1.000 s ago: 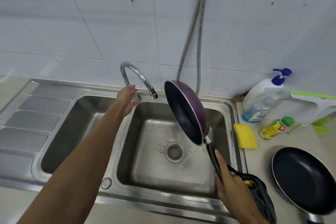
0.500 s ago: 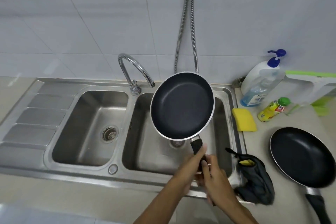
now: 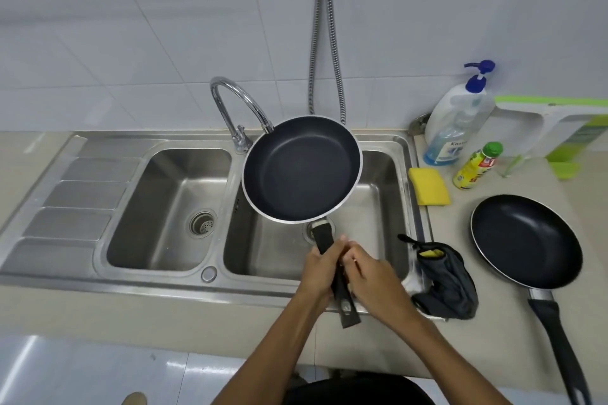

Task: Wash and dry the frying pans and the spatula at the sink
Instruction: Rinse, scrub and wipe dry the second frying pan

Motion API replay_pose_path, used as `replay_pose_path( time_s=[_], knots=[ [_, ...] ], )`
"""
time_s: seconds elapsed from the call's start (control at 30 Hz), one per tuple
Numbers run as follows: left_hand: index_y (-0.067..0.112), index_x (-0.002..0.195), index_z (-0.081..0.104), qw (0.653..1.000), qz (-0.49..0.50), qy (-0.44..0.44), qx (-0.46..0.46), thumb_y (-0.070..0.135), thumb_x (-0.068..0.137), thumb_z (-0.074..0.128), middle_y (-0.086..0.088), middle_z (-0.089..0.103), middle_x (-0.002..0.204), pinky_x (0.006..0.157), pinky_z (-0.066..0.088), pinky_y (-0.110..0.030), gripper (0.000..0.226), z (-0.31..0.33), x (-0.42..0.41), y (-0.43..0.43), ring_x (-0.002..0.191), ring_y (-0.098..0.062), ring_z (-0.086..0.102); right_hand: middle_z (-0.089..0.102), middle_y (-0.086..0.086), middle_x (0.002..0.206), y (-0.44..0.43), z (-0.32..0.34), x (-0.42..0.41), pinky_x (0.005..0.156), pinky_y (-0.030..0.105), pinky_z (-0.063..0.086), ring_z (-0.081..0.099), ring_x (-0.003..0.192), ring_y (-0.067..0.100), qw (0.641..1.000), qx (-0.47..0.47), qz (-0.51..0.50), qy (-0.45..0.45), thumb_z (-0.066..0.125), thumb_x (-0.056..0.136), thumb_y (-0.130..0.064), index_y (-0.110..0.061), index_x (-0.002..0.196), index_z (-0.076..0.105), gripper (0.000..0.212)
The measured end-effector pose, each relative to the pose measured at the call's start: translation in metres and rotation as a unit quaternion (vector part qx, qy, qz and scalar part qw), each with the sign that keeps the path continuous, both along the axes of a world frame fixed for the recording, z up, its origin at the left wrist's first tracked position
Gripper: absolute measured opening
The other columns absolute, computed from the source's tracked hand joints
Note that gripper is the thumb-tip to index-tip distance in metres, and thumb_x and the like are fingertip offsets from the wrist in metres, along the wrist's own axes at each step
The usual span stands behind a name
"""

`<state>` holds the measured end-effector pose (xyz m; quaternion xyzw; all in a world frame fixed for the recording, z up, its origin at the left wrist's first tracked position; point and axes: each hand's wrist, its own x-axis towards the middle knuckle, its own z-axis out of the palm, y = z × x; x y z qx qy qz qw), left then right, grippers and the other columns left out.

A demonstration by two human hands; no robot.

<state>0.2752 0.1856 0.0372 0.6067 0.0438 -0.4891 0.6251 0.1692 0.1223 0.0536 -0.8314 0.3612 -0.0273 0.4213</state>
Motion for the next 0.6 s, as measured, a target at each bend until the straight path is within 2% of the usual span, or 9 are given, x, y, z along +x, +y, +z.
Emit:
replay_pose_path(
  time_s=[0.07, 0.13, 0.17, 0.27, 0.33, 0.37, 0.43, 0.53, 0.6],
  knots=[
    [0.003, 0.113, 0.063, 1.0, 0.012, 0.005, -0.007, 0.026, 0.094, 0.072, -0.013, 0.077, 0.098, 0.068, 0.06, -0.036, 0.032, -0.002, 0.002, 0.012, 0.085, -0.023, 0.076, 0.068, 0.0, 0.087, -0.021, -0.003, -0.023, 0.066, 0.039, 0.052, 0.064, 0.078, 0.024, 0.981, -0.191, -0.016, 0.034, 0.044, 0.103, -0.037, -0.03, 0.103, 0.054, 0.012],
    [0.004, 0.105, 0.059, 1.0, 0.007, -0.013, 0.011, 0.027, 0.094, 0.072, -0.007, 0.074, 0.086, 0.048, 0.051, -0.027, 0.029, -0.001, 0.002, 0.025, 0.058, -0.014, 0.065, 0.067, 0.009, 0.113, -0.041, -0.01, -0.055, 0.078, 0.043, 0.053, 0.061, 0.098, 0.032, 0.944, -0.317, -0.076, 0.052, 0.057, 0.097, -0.033, -0.02, 0.117, 0.063, 0.025],
    [0.007, 0.099, 0.055, 0.999, 0.0, -0.029, 0.022, 0.029, 0.093, 0.072, -0.003, 0.069, 0.075, 0.042, 0.043, -0.024, 0.029, 0.0, 0.003, 0.033, 0.049, -0.011, 0.053, 0.062, 0.013, 0.127, -0.048, -0.02, -0.072, 0.083, 0.048, 0.053, 0.058, 0.108, 0.036, 0.934, -0.336, -0.089, 0.088, 0.065, 0.092, -0.034, -0.016, 0.125, 0.064, 0.038],
    [0.01, 0.093, 0.049, 0.997, -0.027, -0.062, 0.046, 0.032, 0.093, 0.072, 0.002, 0.05, 0.058, 0.037, 0.033, -0.021, 0.031, 0.006, 0.009, 0.057, 0.043, -0.008, 0.038, 0.051, 0.018, 0.143, -0.046, -0.058, -0.111, 0.082, 0.054, 0.053, 0.053, 0.118, 0.045, 0.926, -0.302, -0.087, 0.208, 0.085, 0.072, -0.038, -0.018, 0.138, 0.059, 0.074],
    [0.011, 0.092, 0.049, 0.996, -0.044, -0.065, 0.043, 0.034, 0.094, 0.071, 0.003, 0.046, 0.055, 0.037, 0.031, -0.02, 0.033, 0.011, 0.012, 0.072, 0.042, -0.009, 0.036, 0.06, 0.02, 0.132, -0.037, -0.075, -0.127, 0.074, 0.056, 0.054, 0.058, 0.105, 0.048, 0.936, -0.278, -0.082, 0.2, 0.083, 0.078, -0.027, -0.015, 0.134, 0.063, 0.061],
    [0.012, 0.088, 0.048, 0.996, -0.048, -0.066, 0.036, 0.036, 0.093, 0.072, 0.003, 0.044, 0.054, 0.037, 0.03, -0.02, 0.035, 0.014, 0.013, 0.079, 0.042, -0.009, 0.035, 0.064, 0.021, 0.124, -0.036, -0.077, -0.131, 0.071, 0.054, 0.055, 0.059, 0.097, 0.047, 0.94, -0.28, -0.093, 0.169, 0.076, 0.084, -0.016, -0.013, 0.13, 0.066, 0.047],
    [0.016, 0.073, 0.045, 0.996, -0.051, -0.07, 0.034, 0.042, 0.09, 0.074, 0.002, 0.037, 0.053, 0.037, 0.028, -0.021, 0.042, 0.018, 0.015, 0.09, 0.041, -0.01, 0.032, 0.07, 0.017, 0.112, -0.04, -0.071, -0.132, 0.072, 0.049, 0.054, 0.061, 0.088, 0.044, 0.953, -0.251, -0.137, 0.096, 0.07, 0.087, 0.0, -0.013, 0.124, 0.068, 0.039],
    [0.018, 0.073, 0.042, 0.995, -0.052, -0.074, 0.034, 0.045, 0.086, 0.077, 0.001, 0.034, 0.054, 0.036, 0.026, -0.021, 0.046, 0.021, 0.015, 0.104, 0.041, -0.01, 0.029, 0.073, 0.005, 0.104, -0.044, -0.035, -0.114, 0.08, 0.032, 0.051, 0.069, 0.093, 0.032, 0.959, -0.128, -0.252, -0.021, 0.066, 0.092, -0.002, -0.027, 0.115, 0.068, 0.034],
    [0.017, 0.079, 0.043, 0.995, -0.059, -0.075, 0.029, 0.044, 0.087, 0.077, 0.001, 0.034, 0.054, 0.037, 0.026, -0.021, 0.044, 0.023, 0.017, 0.114, 0.041, -0.011, 0.029, 0.073, -0.004, 0.106, -0.039, 0.0, -0.088, 0.081, 0.009, 0.047, 0.07, 0.1, 0.015, 0.948, -0.045, -0.287, -0.13, 0.064, 0.096, -0.007, -0.038, 0.113, 0.066, 0.035]
  ],
)
